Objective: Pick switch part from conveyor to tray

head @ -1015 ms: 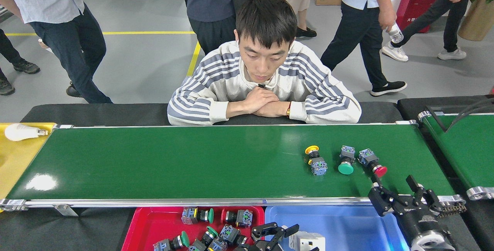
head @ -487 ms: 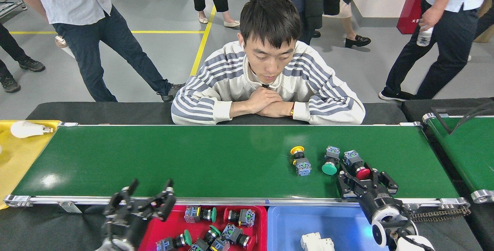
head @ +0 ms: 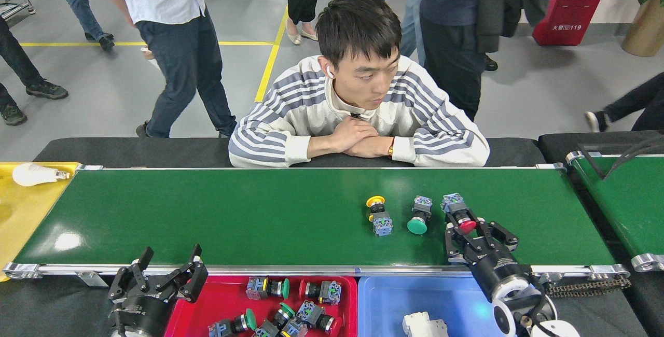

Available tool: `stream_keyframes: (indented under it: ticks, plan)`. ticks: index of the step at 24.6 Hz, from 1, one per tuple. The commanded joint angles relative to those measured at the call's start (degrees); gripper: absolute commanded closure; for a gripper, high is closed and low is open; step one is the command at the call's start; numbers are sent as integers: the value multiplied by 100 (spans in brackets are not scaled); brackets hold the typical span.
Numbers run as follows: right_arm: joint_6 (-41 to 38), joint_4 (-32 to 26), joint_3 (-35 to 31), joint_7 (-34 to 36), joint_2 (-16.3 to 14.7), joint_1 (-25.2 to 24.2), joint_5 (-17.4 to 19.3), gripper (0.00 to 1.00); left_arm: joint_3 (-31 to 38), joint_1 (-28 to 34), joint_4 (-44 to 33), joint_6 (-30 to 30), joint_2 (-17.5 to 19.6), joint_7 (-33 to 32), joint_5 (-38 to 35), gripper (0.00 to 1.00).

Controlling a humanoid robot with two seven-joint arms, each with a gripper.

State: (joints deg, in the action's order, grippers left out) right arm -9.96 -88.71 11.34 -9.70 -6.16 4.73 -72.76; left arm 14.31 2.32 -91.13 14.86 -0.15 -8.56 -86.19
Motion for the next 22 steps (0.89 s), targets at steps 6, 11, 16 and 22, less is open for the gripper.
stream_keyframes:
  ticks: [6,11,16,22]
  plan:
    - [-305,-427,1977,82,264,-16,-265,0,-25,-65,-256,52,59,91,14,0]
    - [-296,-454,2205,99,334,2,-274,0,-526,110,-572,1318,94,91,14,0]
    - [-261,-805,579,354,220,-456,-204,0,-1492,216,-897,1291,-99,12,-38,0]
    - [-296,-797,-2030,750,343,-1317,165,0,-2530,-302,-379,211,-512,-138,-715,0]
